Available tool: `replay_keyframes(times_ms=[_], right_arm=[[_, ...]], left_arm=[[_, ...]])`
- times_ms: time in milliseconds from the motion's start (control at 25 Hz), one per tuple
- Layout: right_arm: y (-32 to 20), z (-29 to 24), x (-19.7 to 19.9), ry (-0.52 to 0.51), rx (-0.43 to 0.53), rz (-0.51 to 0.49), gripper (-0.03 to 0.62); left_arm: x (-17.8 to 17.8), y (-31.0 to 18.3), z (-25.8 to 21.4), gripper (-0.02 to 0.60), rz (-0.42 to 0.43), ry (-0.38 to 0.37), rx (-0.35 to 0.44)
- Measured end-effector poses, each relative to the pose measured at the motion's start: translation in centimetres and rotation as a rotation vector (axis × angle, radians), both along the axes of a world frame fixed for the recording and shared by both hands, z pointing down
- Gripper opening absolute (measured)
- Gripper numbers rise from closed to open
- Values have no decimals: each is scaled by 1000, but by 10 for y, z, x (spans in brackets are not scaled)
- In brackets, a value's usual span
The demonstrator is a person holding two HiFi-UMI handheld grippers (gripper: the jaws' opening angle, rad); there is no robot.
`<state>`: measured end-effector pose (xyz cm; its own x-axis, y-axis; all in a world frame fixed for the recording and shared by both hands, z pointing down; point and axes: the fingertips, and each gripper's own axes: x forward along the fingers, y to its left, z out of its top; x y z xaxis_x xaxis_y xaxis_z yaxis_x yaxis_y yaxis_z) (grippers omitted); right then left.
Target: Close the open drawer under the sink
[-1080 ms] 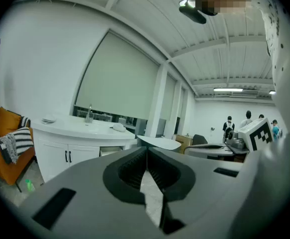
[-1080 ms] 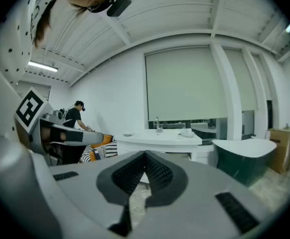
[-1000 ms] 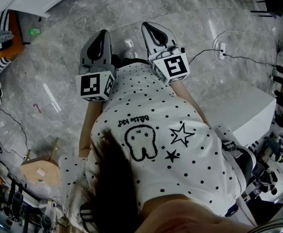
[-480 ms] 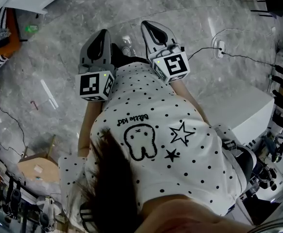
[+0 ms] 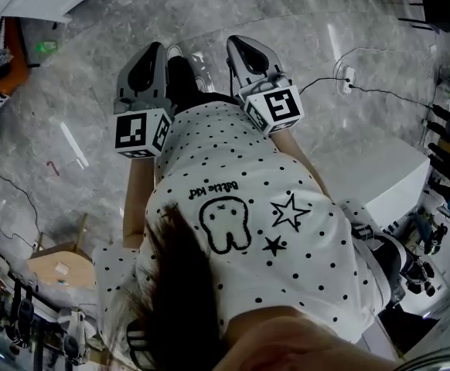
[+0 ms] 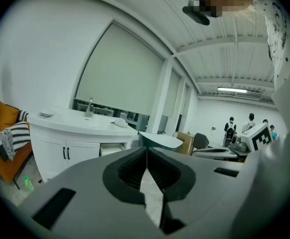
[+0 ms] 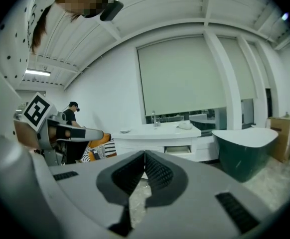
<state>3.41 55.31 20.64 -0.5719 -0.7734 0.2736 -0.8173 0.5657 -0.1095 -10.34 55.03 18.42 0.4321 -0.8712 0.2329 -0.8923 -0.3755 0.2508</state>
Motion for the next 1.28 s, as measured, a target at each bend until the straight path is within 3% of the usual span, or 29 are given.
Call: replay_keyframes(times_ms=[240, 640, 920, 1280], right_arm=[[-54, -13, -11, -14, 4, 39, 14], [-125, -13, -38, -1, 25, 90, 14], [-146, -6, -48, 19, 8, 121, 14], [-171, 3, -31, 46, -22, 113, 14]], left_arm=[[-16, -59, -17, 12, 8, 1, 20], [-31, -128, -21, 8, 120, 26, 32], [-48, -158, -19, 8, 126, 71, 42], [-35, -182, -9, 8, 95, 95, -12]])
